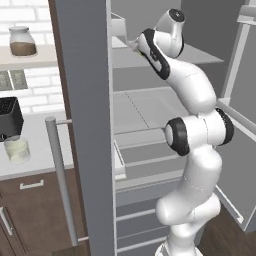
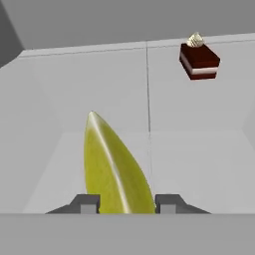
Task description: Grab a lemon wedge from the fridge and one ice cube from the ice bowl, and put them in the glass of lemonade.
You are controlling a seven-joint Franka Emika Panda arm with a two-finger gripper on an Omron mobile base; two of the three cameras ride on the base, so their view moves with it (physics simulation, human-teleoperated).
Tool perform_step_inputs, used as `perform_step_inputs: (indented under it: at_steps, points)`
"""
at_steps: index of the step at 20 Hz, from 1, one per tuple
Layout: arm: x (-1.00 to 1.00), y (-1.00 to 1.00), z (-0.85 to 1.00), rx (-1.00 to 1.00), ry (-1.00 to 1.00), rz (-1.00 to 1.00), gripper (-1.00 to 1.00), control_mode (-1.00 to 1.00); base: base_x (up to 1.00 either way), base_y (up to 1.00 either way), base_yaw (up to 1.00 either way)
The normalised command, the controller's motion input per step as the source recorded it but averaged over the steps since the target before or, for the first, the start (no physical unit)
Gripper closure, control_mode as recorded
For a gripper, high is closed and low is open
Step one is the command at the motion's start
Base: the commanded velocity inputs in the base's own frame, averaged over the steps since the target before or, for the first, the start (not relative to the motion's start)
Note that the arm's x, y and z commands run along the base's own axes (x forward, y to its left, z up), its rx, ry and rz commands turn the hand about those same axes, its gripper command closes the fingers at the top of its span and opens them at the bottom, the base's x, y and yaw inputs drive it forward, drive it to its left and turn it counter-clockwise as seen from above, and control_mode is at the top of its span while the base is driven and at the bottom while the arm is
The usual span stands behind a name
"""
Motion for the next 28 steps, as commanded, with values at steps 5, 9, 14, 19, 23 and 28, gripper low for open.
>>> perform_step_inputs:
  at_steps: [5, 9, 14, 19, 23, 28]
  points:
    - [-1.0, -0.01, -0.49, -0.02, -0.23, -0.09, 1.0, -1.0, 0.0, 0.0, 0.0]
    - [-1.0, 0.0, -0.35, -0.04, -0.42, -0.03, 1.0, -1.0, 0.0, 0.0, 0.0]
    - [-1.0, -0.05, 0.35, 0.0, -0.23, -0.01, 1.0, -1.0, 0.0, 0.0, 0.0]
    - [-1.0, -0.03, 0.38, 0.0, -0.09, 0.0, 1.0, -1.0, 0.0, 0.0, 0.0]
    - [-1.0, -0.09, 0.4, 0.01, 0.0, 0.0, 1.0, -1.0, 0.0, 0.0, 0.0]
    - [-1.0, -0.11, 0.27, 0.01, 0.18, 0.0, 1.0, -1.0, 0.0, 0.0, 0.0]
